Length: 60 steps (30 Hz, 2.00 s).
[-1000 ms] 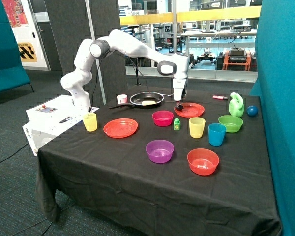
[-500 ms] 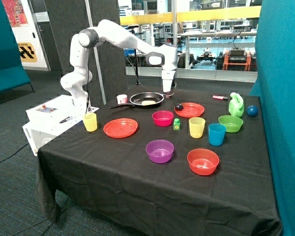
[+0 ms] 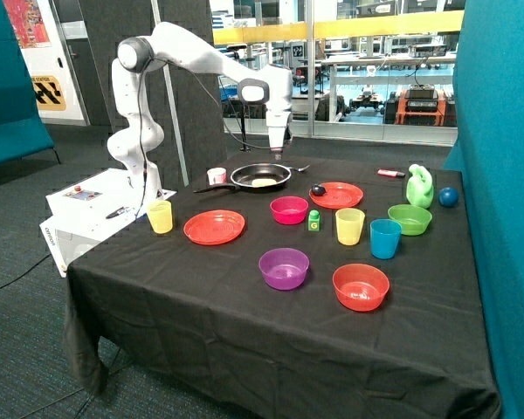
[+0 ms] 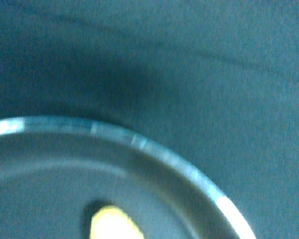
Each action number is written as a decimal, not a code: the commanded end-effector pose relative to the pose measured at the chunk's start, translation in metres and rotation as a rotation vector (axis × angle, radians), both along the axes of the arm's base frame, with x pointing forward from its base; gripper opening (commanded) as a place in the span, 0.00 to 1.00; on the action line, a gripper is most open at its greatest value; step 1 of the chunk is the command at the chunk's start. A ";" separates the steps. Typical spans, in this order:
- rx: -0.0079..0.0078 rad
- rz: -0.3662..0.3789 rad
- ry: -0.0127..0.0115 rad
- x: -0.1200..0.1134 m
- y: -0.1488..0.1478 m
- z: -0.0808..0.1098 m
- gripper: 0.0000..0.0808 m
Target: Serve the vegetables in different plates
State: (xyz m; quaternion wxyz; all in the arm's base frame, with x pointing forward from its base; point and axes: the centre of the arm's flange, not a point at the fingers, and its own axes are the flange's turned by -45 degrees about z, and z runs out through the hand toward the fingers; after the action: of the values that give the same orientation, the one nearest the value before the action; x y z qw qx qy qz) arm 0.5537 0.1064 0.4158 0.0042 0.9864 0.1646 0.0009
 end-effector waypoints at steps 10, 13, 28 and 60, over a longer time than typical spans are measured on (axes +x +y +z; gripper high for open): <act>0.0079 0.074 0.0035 -0.092 -0.010 0.003 0.65; 0.0078 0.080 0.0035 -0.102 -0.011 0.000 0.65; 0.0078 0.106 0.0036 -0.135 0.007 -0.037 0.67; 0.0078 0.088 0.0036 -0.094 0.010 -0.090 0.64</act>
State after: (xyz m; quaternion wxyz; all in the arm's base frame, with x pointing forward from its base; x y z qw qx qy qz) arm 0.4499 0.1113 0.3392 -0.0028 0.9785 0.2061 0.0019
